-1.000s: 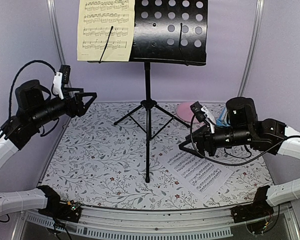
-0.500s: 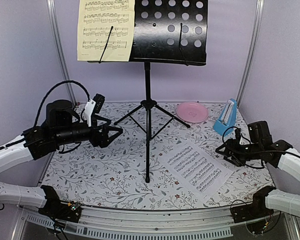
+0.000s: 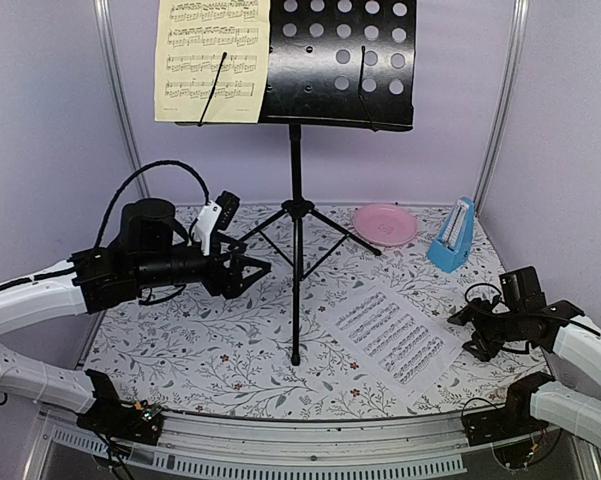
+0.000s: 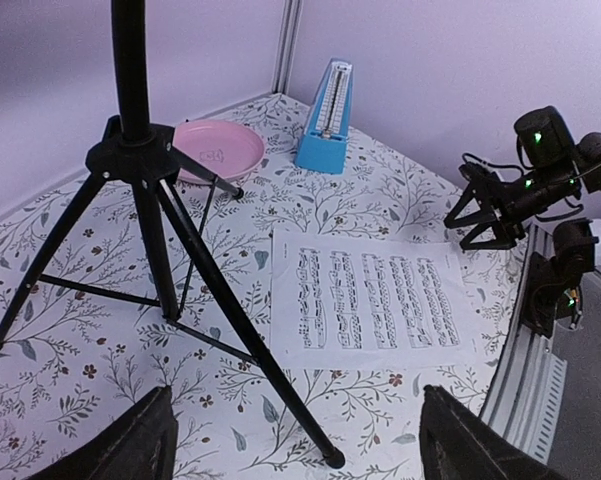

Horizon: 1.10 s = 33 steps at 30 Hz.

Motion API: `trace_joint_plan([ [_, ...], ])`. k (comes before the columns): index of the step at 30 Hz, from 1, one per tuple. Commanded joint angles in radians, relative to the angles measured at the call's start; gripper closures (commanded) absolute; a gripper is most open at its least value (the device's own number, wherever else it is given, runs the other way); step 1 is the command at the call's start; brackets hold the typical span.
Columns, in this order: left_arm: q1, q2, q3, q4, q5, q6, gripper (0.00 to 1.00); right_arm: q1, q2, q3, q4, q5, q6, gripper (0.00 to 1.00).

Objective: Set up the instrument practice props

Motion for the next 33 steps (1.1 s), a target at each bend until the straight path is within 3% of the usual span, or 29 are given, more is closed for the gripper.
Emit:
trace_joint_plan([
  [1, -0.018, 0.016, 0.043, 0.035, 0.001, 0.026, 0.16, -0.015, 0.012, -0.015, -0.061, 0.088, 0.055, 0.24],
  [8, -0.019, 0.065, 0.079, 0.048, 0.011, 0.047, 0.15, -0.016, 0.055, -0.098, 0.018, 0.114, 0.117, 0.25],
  [18, -0.02, 0.112, 0.113, 0.06, 0.021, 0.058, 0.15, -0.028, 0.022, -0.191, 0.226, 0.089, 0.129, 0.37],
  [28, -0.019, 0.138, 0.132, 0.067, 0.021, 0.07, 0.15, -0.032, -0.04, -0.204, 0.333, 0.028, 0.125, 0.66],
  [33, -0.02, 0.169, 0.145, 0.09, 0.037, 0.07, 0.15, -0.031, -0.057, -0.117, 0.262, 0.053, 0.049, 0.92],
])
